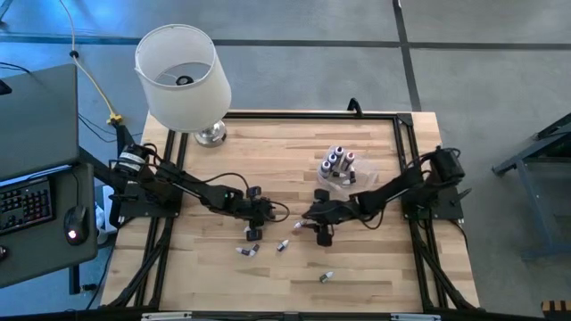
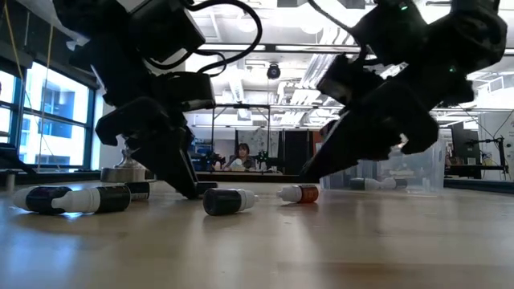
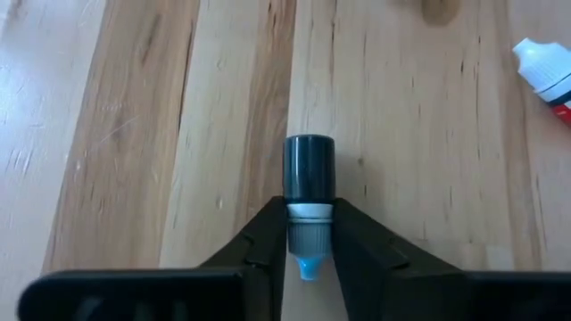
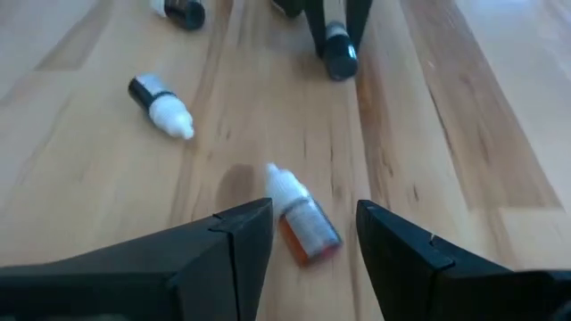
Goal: Pick & Place food coloring
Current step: Put the small black food coloring bottle into the transparent bin
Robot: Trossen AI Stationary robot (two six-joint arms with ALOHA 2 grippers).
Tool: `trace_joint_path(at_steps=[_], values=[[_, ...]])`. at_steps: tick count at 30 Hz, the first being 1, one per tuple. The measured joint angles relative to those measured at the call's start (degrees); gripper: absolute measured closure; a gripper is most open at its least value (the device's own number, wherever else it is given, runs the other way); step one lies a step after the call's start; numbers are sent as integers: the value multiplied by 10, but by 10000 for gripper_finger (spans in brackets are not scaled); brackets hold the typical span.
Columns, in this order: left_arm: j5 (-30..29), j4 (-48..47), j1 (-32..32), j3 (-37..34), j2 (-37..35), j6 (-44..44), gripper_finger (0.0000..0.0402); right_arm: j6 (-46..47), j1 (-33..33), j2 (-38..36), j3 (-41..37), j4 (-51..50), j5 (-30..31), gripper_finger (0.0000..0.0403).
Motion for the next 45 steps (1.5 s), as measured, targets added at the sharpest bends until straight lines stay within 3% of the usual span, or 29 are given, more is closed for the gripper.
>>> trace_joint_path(at_steps=[8, 19, 23, 29, 35, 37, 41, 45], values=[[-19, 12, 0, 2, 2, 0, 334, -29, 0, 52, 47, -26, -15, 245], [-39, 10, 4, 34, 3, 16, 333, -24, 3, 33, 55, -57, -12, 245], [-44, 9, 21, 54, 3, 17, 333, -34, 8, -45, 55, -111, -9, 245], [-33, 19, 57, 98, 2, 58, 333, -36, 25, -230, 55, -275, 81, 245], [-7, 36, 81, 184, 7, 129, 333, 92, 49, -415, 55, -475, 117, 245], [3, 67, 86, 231, 41, 150, 333, 138, 57, -453, 55, -520, 122, 245], [10, 28, 90, 347, 124, 180, 333, 180, 75, -496, 55, -585, 175, 245], [-53, -37, 89, 483, 215, 219, 333, 203, 80, -510, 55, -631, 216, 245]])
